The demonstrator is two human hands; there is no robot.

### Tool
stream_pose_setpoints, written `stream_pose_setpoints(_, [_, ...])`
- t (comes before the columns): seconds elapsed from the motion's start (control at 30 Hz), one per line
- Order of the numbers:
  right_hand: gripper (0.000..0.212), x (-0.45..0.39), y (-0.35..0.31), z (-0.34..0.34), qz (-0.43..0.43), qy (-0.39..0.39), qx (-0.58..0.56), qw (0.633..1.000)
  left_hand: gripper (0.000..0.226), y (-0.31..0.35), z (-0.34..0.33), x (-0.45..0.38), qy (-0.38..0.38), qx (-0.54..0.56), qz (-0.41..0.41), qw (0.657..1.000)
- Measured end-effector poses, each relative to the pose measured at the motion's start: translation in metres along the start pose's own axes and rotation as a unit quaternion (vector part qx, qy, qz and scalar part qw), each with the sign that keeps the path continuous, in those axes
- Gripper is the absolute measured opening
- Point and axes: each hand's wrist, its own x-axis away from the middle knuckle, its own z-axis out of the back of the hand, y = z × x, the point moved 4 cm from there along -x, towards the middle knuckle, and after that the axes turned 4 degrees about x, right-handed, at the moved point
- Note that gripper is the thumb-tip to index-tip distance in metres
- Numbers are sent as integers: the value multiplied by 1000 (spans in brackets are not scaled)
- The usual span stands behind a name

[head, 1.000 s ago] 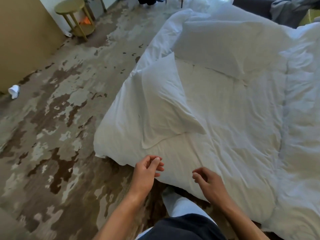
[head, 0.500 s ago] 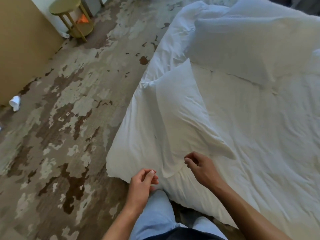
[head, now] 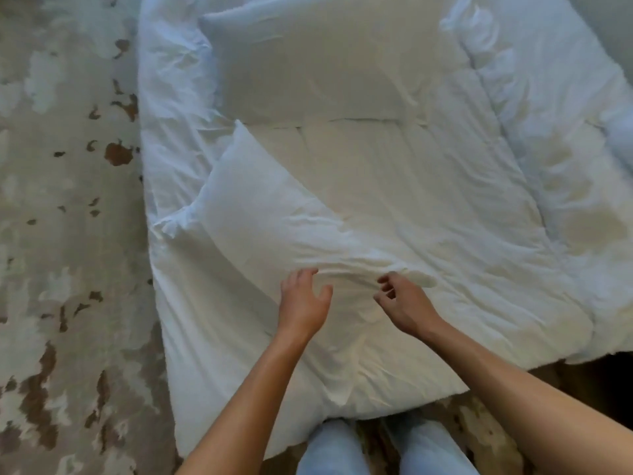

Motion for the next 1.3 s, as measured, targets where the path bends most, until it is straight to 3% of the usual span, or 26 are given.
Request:
stream_pose_setpoints(0.2, [70,-91,2,-31,-84,55,-43,994,66,-33,-34,-82,-62,-228,-33,971])
stream_pose_setpoints(0.53, [130,-186,24,-68,-132,13,52,990,70,-76,-61,-102,-81,-252,-45,963])
stream_pose_setpoints(0.7, [115,-173,30,-70,-94,57,46,993,72,-66,-59,-90,-62,-257,-21,964])
stream_pose_setpoints(0.87, [65,-133,8,-44,1,64,16,998,88,-41,-47,-52,-65,-215,20,974])
stream_pose_setpoints(1.07, [50,-55,-5,25,115,102,26,988,95,11,-41,13,-68,-196,22,978])
stream_pose_setpoints(1.3, [48,55,108,137,191,179,159,952,59,119,-103,86,-50,-162,-106,980])
